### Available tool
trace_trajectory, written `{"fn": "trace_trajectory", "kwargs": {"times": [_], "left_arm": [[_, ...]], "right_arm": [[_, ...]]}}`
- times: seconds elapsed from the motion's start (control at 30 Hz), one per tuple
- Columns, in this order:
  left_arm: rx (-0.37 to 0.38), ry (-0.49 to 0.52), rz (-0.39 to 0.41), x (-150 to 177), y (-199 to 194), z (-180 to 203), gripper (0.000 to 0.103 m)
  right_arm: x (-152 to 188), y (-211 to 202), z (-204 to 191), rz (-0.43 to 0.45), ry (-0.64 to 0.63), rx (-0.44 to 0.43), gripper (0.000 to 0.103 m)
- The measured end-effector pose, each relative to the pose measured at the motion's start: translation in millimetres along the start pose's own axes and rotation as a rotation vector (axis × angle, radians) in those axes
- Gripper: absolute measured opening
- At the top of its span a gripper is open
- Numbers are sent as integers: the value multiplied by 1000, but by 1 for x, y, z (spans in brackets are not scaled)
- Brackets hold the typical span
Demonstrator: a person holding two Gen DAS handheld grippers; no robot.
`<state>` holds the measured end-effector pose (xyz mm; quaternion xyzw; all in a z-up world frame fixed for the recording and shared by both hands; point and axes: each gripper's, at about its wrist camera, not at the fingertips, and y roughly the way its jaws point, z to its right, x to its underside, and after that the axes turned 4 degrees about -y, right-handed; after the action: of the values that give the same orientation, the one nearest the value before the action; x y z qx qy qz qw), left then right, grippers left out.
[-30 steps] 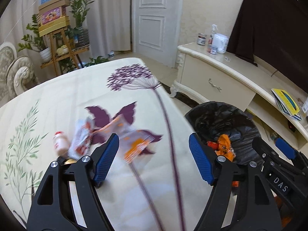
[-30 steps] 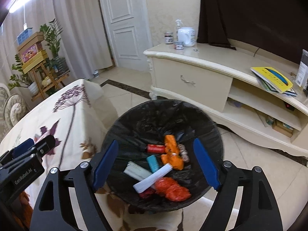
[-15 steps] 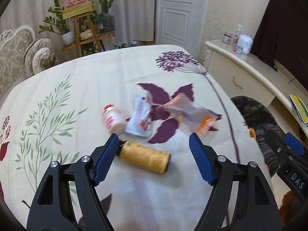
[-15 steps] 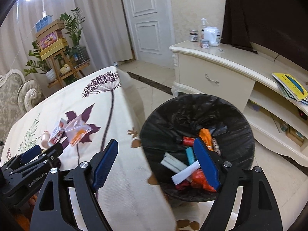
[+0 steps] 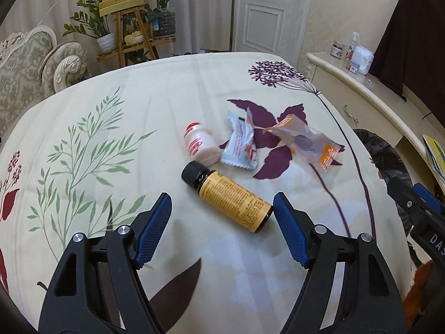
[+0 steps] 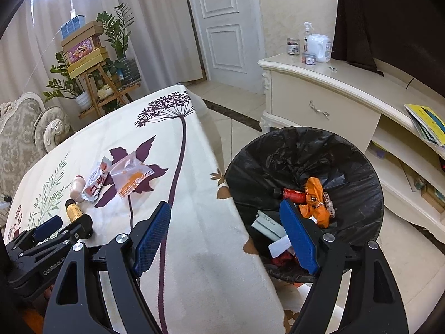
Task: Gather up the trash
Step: 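Move the left tool back to the bed and grasp the gold-labelled bottle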
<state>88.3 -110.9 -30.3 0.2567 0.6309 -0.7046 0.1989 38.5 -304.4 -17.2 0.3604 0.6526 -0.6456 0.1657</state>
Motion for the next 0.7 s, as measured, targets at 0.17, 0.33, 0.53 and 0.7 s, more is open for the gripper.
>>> {"fn": "trace_trajectory", "kwargs": {"times": [0.17, 0.33, 0.53, 0.7], "left_arm": [[3, -17, -18, 5, -3, -13, 74], [-2, -37, -19, 9, -9, -25, 74], [24, -59, -22, 4, -7, -28, 74], [24, -48, -19, 0, 0, -26, 63]], "right_arm": [[1, -2, -4, -1, -4, -8, 78], [2, -3, -5, -1, -8, -13, 78], [0, -1, -12, -4, -18, -19, 78], [1, -1, -16, -6, -23, -21, 78]]}}
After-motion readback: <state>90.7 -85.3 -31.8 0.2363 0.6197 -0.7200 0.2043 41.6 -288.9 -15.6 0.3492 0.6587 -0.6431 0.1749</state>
